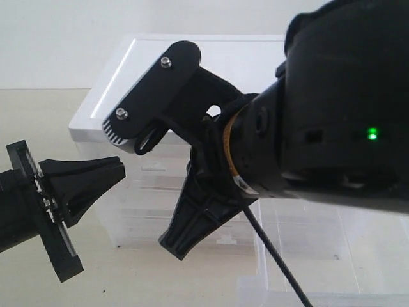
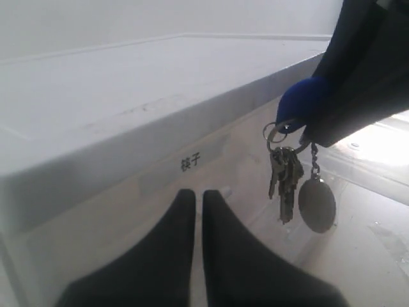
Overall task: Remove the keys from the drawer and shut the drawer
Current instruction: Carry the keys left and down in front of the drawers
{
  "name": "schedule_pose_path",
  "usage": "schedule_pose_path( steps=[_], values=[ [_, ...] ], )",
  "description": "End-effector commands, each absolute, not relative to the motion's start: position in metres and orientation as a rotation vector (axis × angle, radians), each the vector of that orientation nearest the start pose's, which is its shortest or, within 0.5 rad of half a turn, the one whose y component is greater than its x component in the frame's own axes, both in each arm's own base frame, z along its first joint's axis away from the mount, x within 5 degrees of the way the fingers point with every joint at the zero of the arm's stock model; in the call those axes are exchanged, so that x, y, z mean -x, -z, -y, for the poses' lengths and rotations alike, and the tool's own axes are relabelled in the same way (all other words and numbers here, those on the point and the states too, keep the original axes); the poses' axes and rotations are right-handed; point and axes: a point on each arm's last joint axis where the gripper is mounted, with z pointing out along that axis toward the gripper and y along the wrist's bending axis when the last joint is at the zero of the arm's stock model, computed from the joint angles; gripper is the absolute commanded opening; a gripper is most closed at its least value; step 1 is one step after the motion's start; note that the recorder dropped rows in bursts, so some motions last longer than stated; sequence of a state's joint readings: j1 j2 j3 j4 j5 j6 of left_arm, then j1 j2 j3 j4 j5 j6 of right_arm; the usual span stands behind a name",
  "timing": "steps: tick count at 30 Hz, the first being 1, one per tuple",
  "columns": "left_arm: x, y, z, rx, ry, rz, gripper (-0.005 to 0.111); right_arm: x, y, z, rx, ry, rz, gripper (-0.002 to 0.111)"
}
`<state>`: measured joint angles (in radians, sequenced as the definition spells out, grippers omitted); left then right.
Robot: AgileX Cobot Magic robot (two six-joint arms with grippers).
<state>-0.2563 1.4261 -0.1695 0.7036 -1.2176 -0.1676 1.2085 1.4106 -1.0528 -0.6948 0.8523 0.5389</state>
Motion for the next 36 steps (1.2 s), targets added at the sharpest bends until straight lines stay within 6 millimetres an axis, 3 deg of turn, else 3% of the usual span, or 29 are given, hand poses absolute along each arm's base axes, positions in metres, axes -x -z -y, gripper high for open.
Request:
schedule_pose_path(
  steps=[1, 4, 17, 23, 25, 29, 32, 36],
  values=[
    [-0.166, -0.182, 0.1, -0.779, 0.626, -1.445, 0.005, -0.143, -0.298, -0.247, 1.146, 0.109, -2.102, 0.03],
    [-0.166, -0.182, 0.1, -0.779, 0.626, -1.445, 0.005, -0.143, -0.298, -0.247, 1.142, 0.107, -2.104, 0.043],
    [-0.166, -0.182, 0.1, -0.779, 0.626, -1.445, 0.005, -0.144, -0.299, -0.247, 1.157, 0.121, -2.085, 0.043],
    [-0.165, -0.182, 0.1, -0.773, 0.641, -1.453, 0.005, -0.14, -0.319, -0.237, 1.144, 0.071, -2.006, 0.043],
    [-0.163, -0.179, 0.098, -0.726, 0.661, -1.489, 0.005, -0.135, -0.32, -0.236, 1.212, 0.043, -2.012, 0.043],
    [-0.16, -0.181, 0.076, -0.409, 0.579, -1.554, 0.005, -0.122, -0.302, -0.246, 1.412, -0.072, -2.095, 0.043],
    [-0.15, -0.182, 0.057, -0.188, 0.508, -1.559, 0.005, -0.126, -0.283, -0.259, 1.442, -0.044, -2.127, 0.043],
    [-0.143, -0.2, 0.05, -0.138, 0.497, -1.441, 0.005, -0.142, -0.255, -0.271, 1.355, 0.111, -2.185, 0.043]
  ],
)
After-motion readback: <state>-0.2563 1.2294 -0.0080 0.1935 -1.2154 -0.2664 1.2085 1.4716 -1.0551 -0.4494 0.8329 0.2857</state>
